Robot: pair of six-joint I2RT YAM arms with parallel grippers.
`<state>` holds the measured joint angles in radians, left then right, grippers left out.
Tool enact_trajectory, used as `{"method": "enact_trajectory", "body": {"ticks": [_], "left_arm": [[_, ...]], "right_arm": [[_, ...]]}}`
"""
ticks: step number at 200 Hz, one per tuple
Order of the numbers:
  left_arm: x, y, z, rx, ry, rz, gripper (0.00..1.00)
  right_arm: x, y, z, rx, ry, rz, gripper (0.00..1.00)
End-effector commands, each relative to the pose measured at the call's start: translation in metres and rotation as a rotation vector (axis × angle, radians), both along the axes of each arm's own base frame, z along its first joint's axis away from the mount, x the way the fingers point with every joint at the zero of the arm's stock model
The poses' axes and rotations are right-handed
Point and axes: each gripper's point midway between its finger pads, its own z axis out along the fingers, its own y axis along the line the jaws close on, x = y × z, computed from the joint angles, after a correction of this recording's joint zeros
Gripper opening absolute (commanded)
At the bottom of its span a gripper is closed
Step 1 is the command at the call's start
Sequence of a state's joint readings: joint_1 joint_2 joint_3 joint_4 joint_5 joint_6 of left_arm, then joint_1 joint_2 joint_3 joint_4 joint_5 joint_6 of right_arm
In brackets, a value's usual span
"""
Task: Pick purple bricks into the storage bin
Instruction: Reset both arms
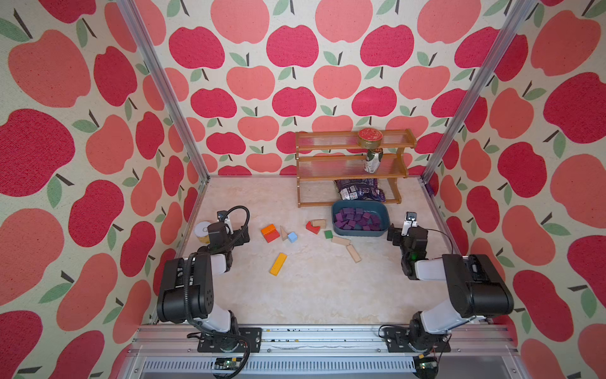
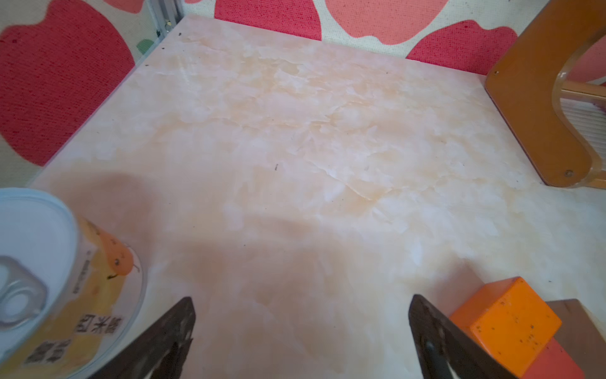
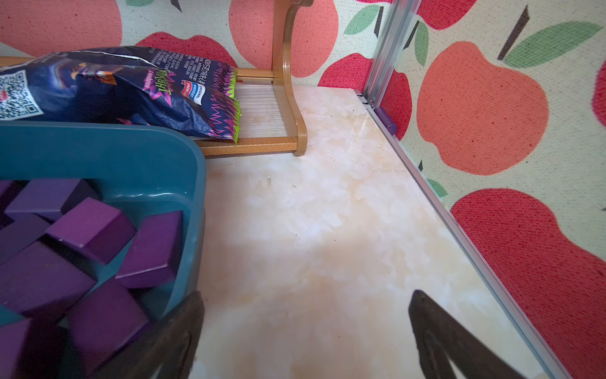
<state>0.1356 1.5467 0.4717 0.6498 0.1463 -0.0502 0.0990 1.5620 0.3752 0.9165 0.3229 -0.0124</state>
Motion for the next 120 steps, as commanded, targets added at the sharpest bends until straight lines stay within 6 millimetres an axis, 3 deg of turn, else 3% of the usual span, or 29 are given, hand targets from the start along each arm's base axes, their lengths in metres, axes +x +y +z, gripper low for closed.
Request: {"method": "enact_trajectory", "body": {"ticks": [1, 37, 120], "left_arm": [[0.0008, 0.0037, 0.0063, 0.046, -0.072, 0.01, 0.99], [-0.0003, -0.0024, 0.0071, 0.132, -0.09, 0.036, 0.99], [0.0016, -0.0029, 0.0054, 0.102, -0.072, 0.012, 0.99]], "right_arm": [[0.0, 0.0013, 0.0034, -0.011, -0.012, 0.005, 0.99], [0.0002, 0.0019, 0.0035, -0.012, -0.013, 0.007, 0.99], [0.0009, 0.0019, 0.0043, -0.011, -0.015, 0.006, 0.99]]}}
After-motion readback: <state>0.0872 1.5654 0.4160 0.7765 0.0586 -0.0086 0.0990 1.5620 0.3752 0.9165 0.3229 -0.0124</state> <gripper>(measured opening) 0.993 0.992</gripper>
